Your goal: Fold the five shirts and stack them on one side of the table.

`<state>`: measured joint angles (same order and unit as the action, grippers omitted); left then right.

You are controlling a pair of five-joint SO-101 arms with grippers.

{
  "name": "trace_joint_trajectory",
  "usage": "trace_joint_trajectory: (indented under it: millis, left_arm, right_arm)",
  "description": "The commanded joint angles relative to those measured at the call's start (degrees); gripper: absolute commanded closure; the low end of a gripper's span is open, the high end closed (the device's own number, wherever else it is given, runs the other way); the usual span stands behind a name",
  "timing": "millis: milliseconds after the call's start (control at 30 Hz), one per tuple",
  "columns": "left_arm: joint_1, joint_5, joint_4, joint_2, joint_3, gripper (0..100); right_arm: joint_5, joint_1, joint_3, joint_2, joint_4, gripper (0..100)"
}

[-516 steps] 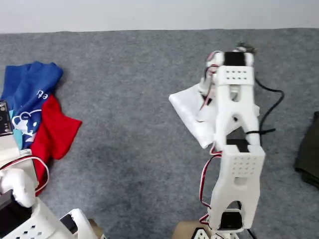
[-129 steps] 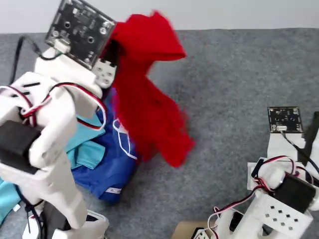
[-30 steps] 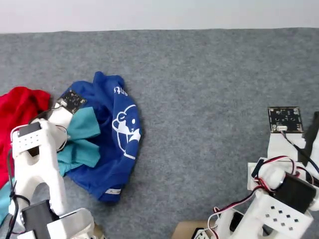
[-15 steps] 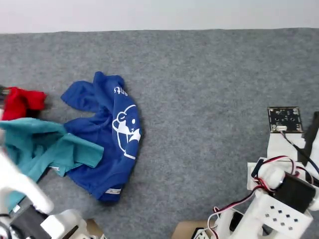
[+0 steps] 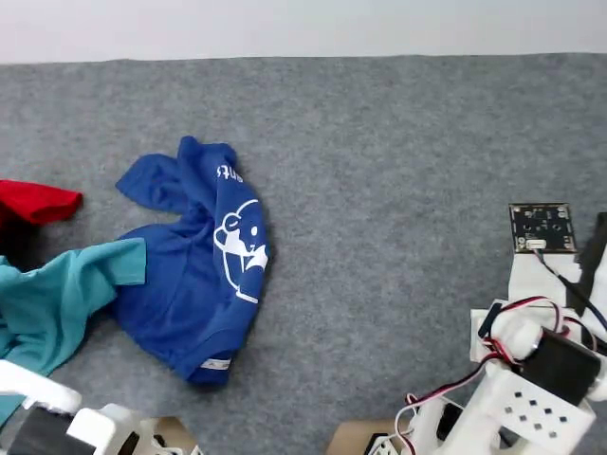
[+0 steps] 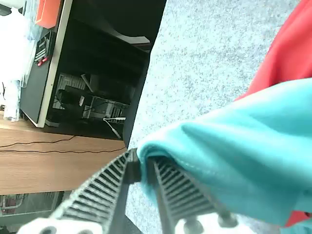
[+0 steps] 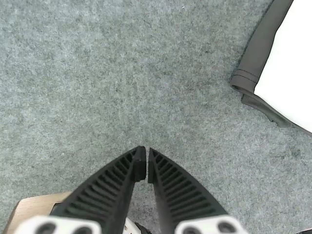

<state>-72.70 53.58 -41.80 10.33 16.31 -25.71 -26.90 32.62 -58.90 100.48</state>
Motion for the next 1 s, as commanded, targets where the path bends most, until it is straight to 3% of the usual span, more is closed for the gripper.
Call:
trace_joint_trajectory:
  millis: [0, 133, 333, 567, 700, 967]
  left_arm:
    - [-0.4, -0.3, 1.5, 1.6, -2.4, 89]
    - [1.1, -4.4, -0.1, 2.3, -3.2, 81]
    - [6.0, -7.8, -2.8, 9.6, -3.4, 80]
    - [19.7, -12.5, -23.0, 21.1, -3.4, 80]
    - [25.1, -16.4, -28.0, 23.7, -3.3, 80]
    - [22.9, -16.4, -25.9, 23.6, -2.4, 80]
  right_arm:
    - [-0.6, -0.6, 0.0, -0.6, 2.3, 98.9]
    - [-0.4, -0.6, 0.0, -0.6, 2.3, 98.9]
    - [-0.4, -0.6, 0.0, -0.6, 2.3, 98.9]
    - [-0.4, -0.6, 0.0, -0.7, 2.3, 98.9]
    - [-0.4, -0.7, 0.0, -0.9, 2.3, 98.9]
    - [-0.4, -0.8, 0.0, -0.9, 2.3, 98.9]
